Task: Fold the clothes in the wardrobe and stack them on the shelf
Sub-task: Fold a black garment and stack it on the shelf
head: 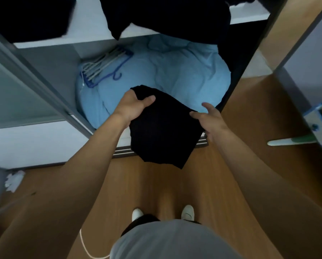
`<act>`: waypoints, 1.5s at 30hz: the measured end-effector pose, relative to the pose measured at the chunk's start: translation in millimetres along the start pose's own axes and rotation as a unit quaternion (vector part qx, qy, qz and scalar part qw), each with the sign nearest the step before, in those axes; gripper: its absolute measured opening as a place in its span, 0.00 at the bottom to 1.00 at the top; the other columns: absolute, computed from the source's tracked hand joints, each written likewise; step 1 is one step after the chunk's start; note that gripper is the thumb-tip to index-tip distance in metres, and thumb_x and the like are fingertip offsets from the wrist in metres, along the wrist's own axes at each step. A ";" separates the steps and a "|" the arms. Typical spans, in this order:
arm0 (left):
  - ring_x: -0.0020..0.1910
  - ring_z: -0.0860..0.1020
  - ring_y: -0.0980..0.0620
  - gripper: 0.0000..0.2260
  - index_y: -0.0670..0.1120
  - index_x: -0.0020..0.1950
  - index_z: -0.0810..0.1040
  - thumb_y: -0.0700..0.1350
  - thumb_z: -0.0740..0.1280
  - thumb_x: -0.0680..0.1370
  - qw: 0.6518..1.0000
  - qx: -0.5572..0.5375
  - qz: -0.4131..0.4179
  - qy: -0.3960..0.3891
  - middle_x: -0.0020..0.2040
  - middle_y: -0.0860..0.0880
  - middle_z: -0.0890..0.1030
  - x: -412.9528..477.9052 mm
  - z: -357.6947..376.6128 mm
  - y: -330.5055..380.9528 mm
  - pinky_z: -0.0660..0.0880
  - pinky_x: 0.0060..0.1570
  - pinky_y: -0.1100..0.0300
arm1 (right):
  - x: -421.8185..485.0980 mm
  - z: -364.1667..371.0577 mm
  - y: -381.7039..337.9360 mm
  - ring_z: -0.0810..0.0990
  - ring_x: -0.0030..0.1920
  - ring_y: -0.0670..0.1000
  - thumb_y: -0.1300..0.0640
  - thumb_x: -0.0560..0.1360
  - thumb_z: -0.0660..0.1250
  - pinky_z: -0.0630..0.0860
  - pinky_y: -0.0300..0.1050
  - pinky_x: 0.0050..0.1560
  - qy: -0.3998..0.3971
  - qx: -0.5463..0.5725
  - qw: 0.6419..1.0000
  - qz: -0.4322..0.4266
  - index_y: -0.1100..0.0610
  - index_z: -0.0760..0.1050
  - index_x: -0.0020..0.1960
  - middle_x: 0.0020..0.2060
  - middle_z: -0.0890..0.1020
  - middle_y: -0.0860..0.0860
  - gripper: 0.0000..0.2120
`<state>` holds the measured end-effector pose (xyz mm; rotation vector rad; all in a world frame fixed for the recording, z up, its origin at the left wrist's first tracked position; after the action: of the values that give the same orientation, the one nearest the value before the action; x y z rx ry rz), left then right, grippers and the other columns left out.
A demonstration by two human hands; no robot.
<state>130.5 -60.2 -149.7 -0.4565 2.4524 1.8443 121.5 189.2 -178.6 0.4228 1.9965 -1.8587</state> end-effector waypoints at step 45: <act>0.47 0.80 0.64 0.08 0.44 0.56 0.82 0.37 0.69 0.78 0.949 -0.019 0.313 0.035 0.47 0.58 0.84 75.7 -264.0 159.0 0.73 0.51 0.70 | 17.2 311.5 -309.5 0.75 0.66 0.69 0.21 0.71 0.49 0.70 0.75 0.62 -0.357 0.201 0.912 -0.005 0.58 0.70 0.73 0.66 0.76 0.66 0.48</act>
<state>55.4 -285.8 60.4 0.3123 2.8350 2.0952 -15.5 -146.7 69.6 -0.1633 1.1377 -2.0310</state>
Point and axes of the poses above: each hand's wrist, its own x-axis towards the middle knuckle, its own z-axis out of the palm, y = z × x, the point moved 4 cm from there along x, towards the middle knuckle
